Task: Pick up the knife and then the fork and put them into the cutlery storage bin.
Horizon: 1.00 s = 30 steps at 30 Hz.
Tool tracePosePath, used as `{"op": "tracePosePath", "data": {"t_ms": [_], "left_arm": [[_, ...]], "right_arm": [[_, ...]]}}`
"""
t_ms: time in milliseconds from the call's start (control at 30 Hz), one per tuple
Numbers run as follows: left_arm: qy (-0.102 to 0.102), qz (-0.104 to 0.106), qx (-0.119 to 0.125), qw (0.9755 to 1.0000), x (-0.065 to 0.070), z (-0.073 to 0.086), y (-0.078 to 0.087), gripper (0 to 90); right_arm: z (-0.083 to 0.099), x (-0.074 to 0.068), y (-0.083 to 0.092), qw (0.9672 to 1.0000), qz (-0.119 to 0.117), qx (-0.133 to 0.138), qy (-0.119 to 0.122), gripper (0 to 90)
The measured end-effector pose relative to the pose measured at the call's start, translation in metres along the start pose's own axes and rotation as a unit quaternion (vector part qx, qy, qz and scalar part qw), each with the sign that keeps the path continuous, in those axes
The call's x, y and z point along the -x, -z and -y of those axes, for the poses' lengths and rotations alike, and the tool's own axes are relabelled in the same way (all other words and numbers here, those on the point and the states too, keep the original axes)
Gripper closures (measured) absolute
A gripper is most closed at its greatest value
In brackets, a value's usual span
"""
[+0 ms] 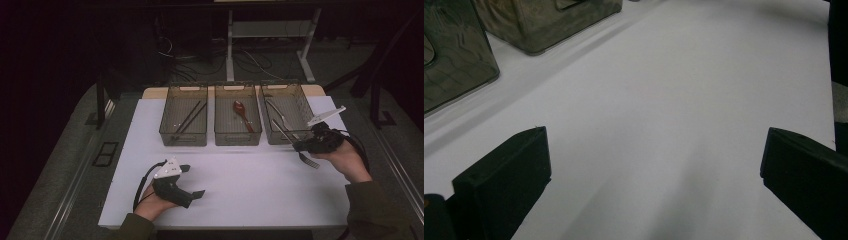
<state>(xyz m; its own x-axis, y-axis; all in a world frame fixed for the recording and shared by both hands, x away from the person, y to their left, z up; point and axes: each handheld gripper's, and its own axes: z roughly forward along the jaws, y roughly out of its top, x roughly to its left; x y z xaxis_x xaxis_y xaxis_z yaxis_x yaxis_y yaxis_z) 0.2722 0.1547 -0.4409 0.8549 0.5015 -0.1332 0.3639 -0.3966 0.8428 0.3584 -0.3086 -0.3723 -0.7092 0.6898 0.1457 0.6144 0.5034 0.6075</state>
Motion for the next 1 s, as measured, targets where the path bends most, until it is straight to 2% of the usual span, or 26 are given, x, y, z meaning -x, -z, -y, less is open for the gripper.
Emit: {"op": "tracePosePath", "data": {"t_ms": [367, 600, 1000], "left_arm": [[-0.001, 0.001, -0.001, 1.0, 0.001, 0.0, -0.001, 0.0], [-0.001, 0.001, -0.001, 1.0, 0.001, 0.0, -0.001, 0.0], [0.001, 0.0, 0.002, 1.0, 0.0, 0.0, -0.001, 0.0]], "right_arm": [[-0.001, 0.008, 0.012, 0.9975, 0.024, 0.059, -0.029, 84.6], [-0.006, 0.014, 0.015, 0.9958, 0.034, 0.076, -0.038, 84.6], [-0.026, 0.025, 0.022, 0.9897, 0.059, 0.119, -0.052, 84.6]]}}
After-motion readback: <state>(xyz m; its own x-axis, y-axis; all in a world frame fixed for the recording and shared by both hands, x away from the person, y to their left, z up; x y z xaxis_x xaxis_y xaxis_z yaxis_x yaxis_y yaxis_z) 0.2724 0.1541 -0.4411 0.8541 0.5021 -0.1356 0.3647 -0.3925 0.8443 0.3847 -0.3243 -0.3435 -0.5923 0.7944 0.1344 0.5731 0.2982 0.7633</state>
